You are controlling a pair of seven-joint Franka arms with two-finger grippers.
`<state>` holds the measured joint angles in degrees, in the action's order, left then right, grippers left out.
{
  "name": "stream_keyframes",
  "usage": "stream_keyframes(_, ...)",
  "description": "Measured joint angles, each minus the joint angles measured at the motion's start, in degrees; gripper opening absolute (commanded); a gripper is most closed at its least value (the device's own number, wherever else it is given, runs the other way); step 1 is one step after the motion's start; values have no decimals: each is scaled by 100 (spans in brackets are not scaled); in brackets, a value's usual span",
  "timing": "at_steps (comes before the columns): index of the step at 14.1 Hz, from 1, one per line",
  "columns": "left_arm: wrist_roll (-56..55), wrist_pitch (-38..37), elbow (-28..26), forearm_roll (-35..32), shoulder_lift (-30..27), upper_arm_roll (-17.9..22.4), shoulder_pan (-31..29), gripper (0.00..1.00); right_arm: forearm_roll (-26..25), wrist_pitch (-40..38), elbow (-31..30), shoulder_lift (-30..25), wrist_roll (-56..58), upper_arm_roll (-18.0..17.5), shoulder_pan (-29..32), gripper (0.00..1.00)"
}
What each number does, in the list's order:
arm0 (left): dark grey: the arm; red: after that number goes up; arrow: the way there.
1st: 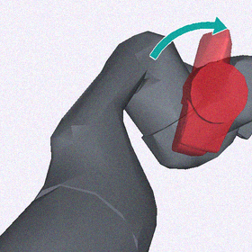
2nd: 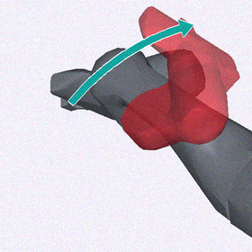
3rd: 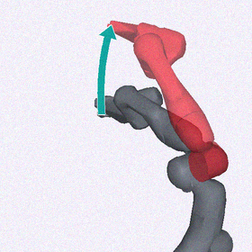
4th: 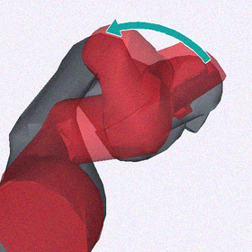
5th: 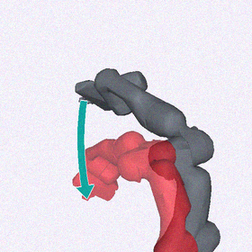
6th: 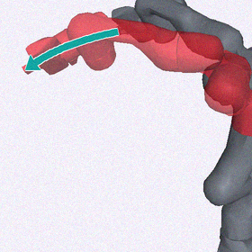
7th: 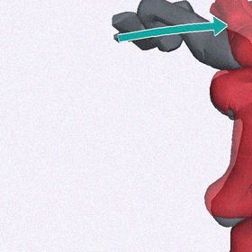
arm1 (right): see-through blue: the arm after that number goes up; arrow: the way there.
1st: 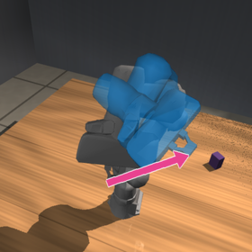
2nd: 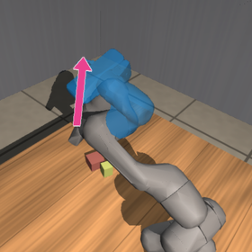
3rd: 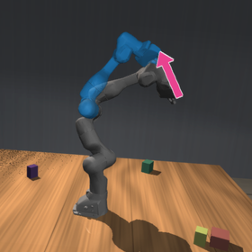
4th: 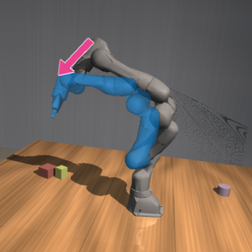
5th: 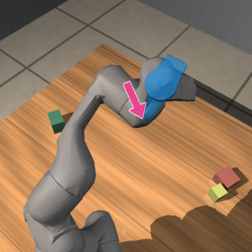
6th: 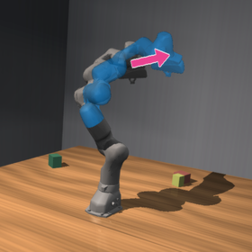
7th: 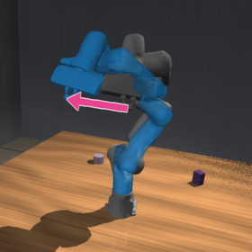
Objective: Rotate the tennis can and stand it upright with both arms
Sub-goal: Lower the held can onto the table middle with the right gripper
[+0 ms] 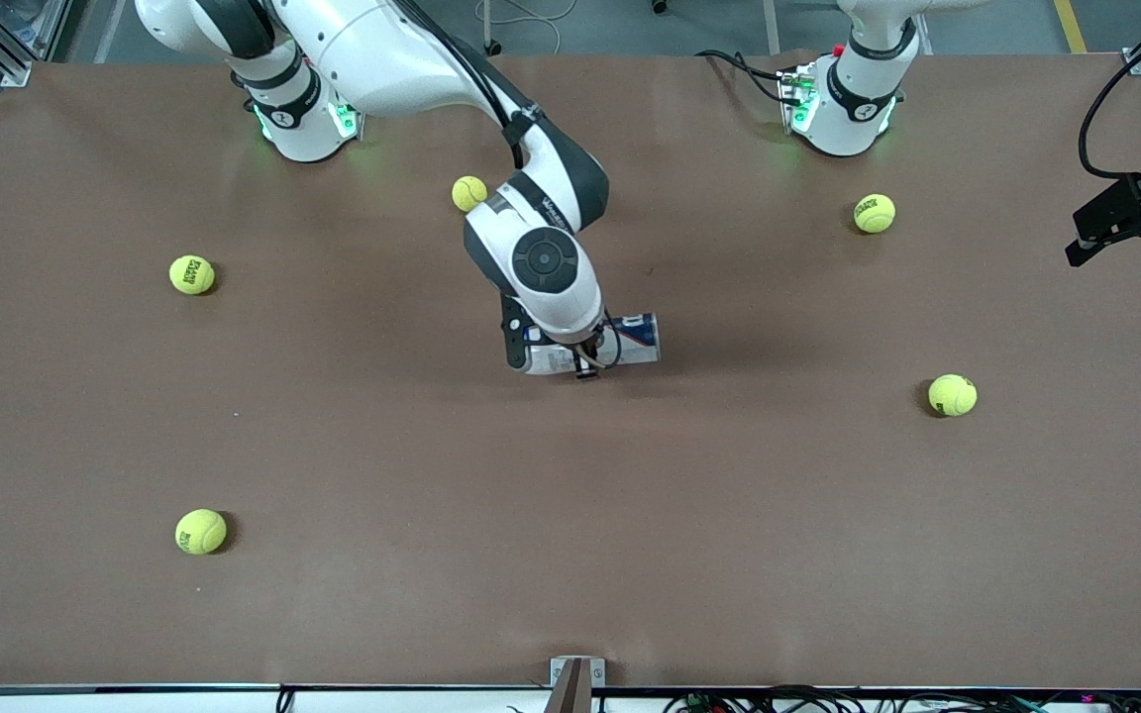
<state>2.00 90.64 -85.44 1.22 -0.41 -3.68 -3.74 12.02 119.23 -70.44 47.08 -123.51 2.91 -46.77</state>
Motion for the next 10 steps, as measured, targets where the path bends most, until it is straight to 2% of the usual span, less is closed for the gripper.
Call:
stream_keyframes(4, 0, 0, 0, 0, 0, 0, 0, 100, -238, 107, 664, 684, -417, 19, -210, 72)
stream_keyframes(10, 0, -1, 0, 0, 0, -1, 0, 100, -336, 428, 893, 1076, -546, 130, -350, 72)
